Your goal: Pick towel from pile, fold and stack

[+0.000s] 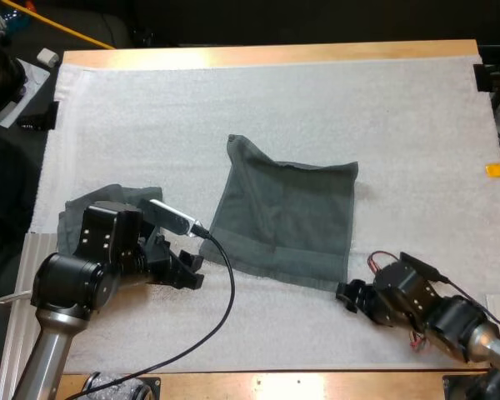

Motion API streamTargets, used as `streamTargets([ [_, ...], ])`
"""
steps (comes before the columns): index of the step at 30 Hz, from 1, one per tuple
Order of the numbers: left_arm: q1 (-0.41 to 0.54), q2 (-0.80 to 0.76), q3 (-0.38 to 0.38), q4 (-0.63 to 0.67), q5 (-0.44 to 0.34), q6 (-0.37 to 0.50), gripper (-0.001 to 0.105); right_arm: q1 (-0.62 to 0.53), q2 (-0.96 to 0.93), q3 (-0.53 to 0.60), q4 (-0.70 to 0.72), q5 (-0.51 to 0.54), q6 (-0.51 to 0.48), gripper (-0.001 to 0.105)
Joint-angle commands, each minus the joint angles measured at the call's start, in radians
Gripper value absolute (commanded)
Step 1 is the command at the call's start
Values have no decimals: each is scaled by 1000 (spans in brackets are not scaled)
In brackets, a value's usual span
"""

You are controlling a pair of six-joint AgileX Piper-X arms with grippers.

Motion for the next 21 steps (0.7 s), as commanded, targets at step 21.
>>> streamTargets([
  [21, 0, -2, -3, -5, 22, -8, 59, -108, 293, -15, -301, -132, 72, 24],
])
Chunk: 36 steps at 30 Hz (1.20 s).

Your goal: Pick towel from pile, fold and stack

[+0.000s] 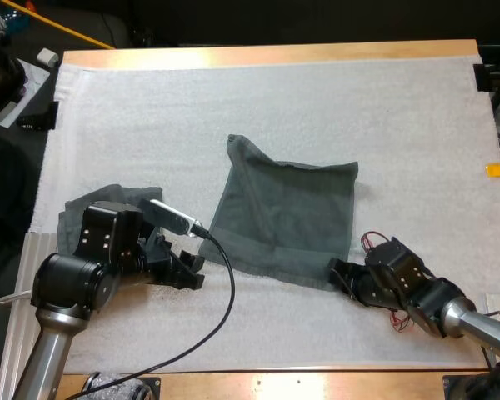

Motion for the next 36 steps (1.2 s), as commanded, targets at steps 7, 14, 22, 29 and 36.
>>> streamTargets([
  [7, -1, 5, -2, -17, 8, -4, 59, -2, -1, 0, 17, 13, -29, 1],
  [14, -3, 27, 1, -66, 12, -5, 59, -1, -54, 0, 96, 19, -85, 0],
  [22, -5, 91, 29, -105, 17, 0, 59, -1, -110, 0, 212, 40, -151, 0],
  [29, -8, 172, 115, -200, 60, -7, 59, 0, -138, -4, 301, 75, -195, 0],
  [36, -28, 321, 123, -254, 67, -10, 59, 2, -136, -5, 300, 83, -191, 0],
])
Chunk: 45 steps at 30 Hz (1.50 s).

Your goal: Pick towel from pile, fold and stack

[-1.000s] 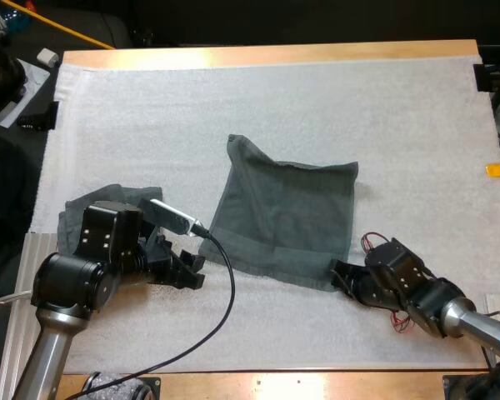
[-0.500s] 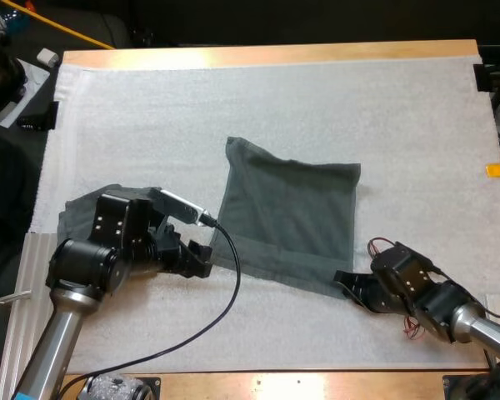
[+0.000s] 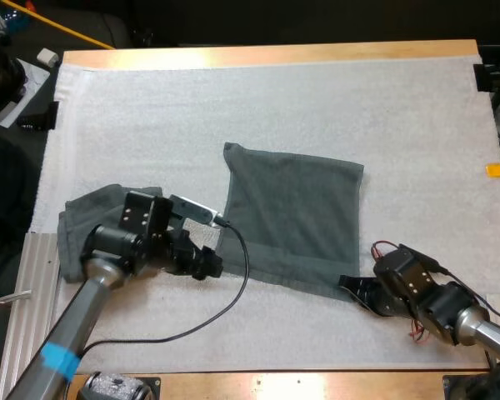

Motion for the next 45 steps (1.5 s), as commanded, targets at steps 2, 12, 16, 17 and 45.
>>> streamTargets([
  [2, -27, 109, -7, -37, 8, -5, 59, 3, 0, -5, 26, 5, -8, 0],
  [12, -40, 254, -5, -96, 7, -3, 59, 2, -7, -1, 20, 12, -12, 0],
  [16, -41, 293, -4, -121, 8, -2, 59, 3, -6, -1, 23, 12, -11, 0],
  [17, -41, 302, -5, -126, 8, -2, 59, 3, -5, 0, 24, 12, -10, 0],
  [45, -43, 268, -3, -15, 98, -8, 0, 4, -73, -60, 107, 6, -95, 1],
])
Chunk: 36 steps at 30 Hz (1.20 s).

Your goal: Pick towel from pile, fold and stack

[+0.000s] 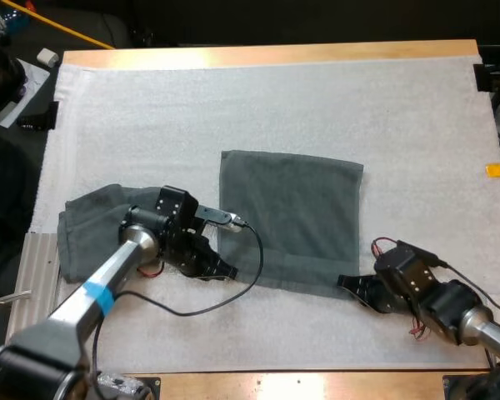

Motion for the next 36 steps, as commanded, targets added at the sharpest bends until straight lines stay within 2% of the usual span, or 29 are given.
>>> streamTargets([
  [1, -2, -95, 2, 82, 20, 14, 0, -1, -62, -59, 119, 8, -62, 1],
  [7, -27, -244, 5, 230, 37, 28, 0, -3, -157, -156, 375, 24, -160, 1],
  [12, -131, -342, 8, 323, 33, 22, 0, 17, -242, -191, 501, -3, -180, 1],
  [14, -118, -319, 1, 308, 11, 16, 0, 17, -233, -190, 438, 9, -175, 1],
  [19, -187, -387, 2, 388, -42, -3, 0, 79, -271, -197, 506, 20, -158, 1],
  [25, -175, -413, 3, 345, -15, -14, 0, 106, -277, -198, 489, 42, -114, 1],
  [30, -123, -368, 2, 244, 52, -31, 0, 85, -247, -199, 407, 63, -65, 1],
  [36, -7, -260, -1, 140, 222, -71, 0, -7, -160, -203, 290, 38, -26, 1],
])
